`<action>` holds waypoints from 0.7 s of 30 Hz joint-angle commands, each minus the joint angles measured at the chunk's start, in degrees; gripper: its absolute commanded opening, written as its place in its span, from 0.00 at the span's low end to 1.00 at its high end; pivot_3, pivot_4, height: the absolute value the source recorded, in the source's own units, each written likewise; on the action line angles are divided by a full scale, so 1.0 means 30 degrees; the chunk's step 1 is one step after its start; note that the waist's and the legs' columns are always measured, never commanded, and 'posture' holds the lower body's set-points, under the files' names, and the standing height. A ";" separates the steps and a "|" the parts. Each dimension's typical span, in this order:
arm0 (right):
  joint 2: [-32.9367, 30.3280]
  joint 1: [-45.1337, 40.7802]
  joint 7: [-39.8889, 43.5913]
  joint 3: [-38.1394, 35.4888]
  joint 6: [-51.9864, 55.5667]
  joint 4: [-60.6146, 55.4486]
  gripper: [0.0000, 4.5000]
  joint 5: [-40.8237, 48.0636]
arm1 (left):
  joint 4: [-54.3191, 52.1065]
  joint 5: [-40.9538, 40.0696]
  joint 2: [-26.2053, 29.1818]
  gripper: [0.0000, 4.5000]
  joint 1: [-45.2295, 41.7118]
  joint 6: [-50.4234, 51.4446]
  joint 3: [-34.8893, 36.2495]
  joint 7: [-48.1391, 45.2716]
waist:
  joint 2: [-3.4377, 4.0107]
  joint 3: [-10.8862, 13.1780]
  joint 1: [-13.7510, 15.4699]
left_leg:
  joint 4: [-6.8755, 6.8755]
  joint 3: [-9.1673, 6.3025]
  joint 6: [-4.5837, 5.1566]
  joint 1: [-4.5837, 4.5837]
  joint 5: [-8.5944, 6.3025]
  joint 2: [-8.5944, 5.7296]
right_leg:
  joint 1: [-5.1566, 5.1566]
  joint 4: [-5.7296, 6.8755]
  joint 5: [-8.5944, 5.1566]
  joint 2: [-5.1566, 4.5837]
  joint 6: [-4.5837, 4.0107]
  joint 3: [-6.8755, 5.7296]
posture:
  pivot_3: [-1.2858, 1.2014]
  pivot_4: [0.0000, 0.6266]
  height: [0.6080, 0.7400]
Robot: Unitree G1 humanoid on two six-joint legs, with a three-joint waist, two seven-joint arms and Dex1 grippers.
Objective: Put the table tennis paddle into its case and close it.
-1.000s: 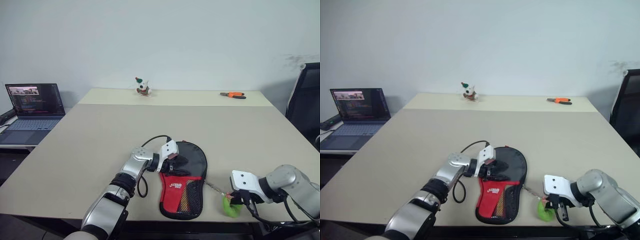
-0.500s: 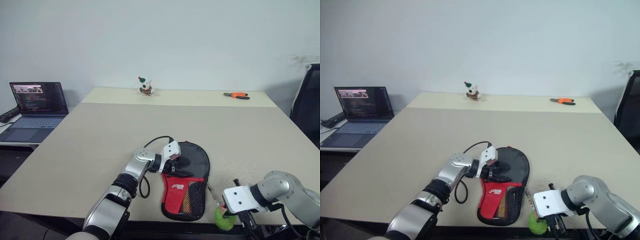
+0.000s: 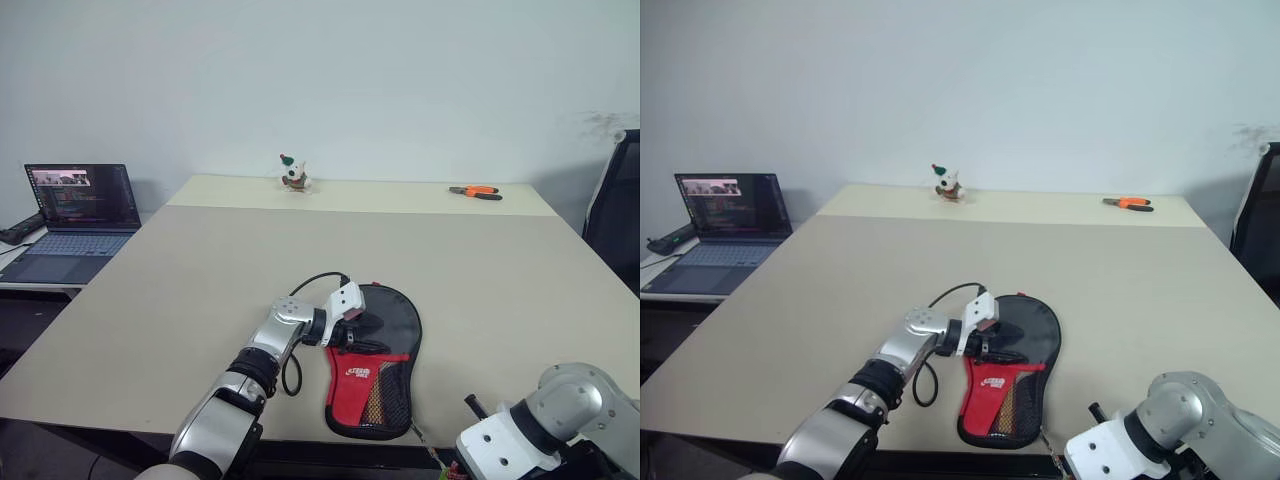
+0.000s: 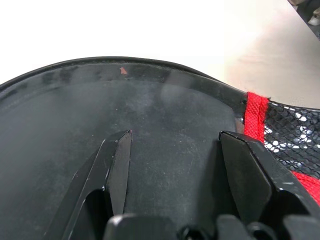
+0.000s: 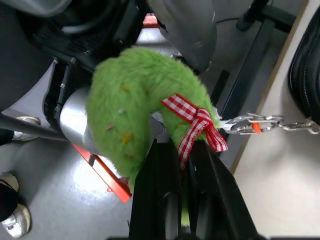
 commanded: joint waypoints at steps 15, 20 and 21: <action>0.0424 -0.3571 -0.0344 -0.2439 0.4811 0.1420 0.78 0.3332 | 0.0431 0.0465 -0.0295 0.68 0.0446 0.0509 -0.0424 0.0375 | 0.0006 -0.0003 0.0013 | 0.0008 0.0007 0.0000 0.0010 0.0001 -0.0014 | 0.0004 0.0006 0.0008 -0.0013 0.0020 0.0013 | 0.52 0.24 1.00; 0.2118 -0.5634 -0.1908 -0.3517 0.5313 0.5228 0.78 0.3728 | -0.2067 -0.0434 0.0448 0.68 0.0990 0.1145 0.0131 -0.0282 | -0.0006 0.0004 -0.0088 | 0.0005 0.0031 0.0000 0.0011 0.0001 0.0002 | -0.0005 0.0002 0.0022 -0.0009 0.0014 0.0037 | 0.52 0.24 1.00; 0.2679 -0.6014 -0.2260 -0.3552 0.5410 0.5815 0.78 0.3847 | -0.3123 -0.0779 0.0742 0.68 0.1248 0.1536 0.0309 -0.0505 | -0.0008 0.0007 -0.0147 | -0.0006 0.0031 0.0000 0.0007 0.0001 0.0010 | -0.0017 0.0001 0.0047 -0.0002 -0.0035 0.0039 | 0.52 0.24 1.00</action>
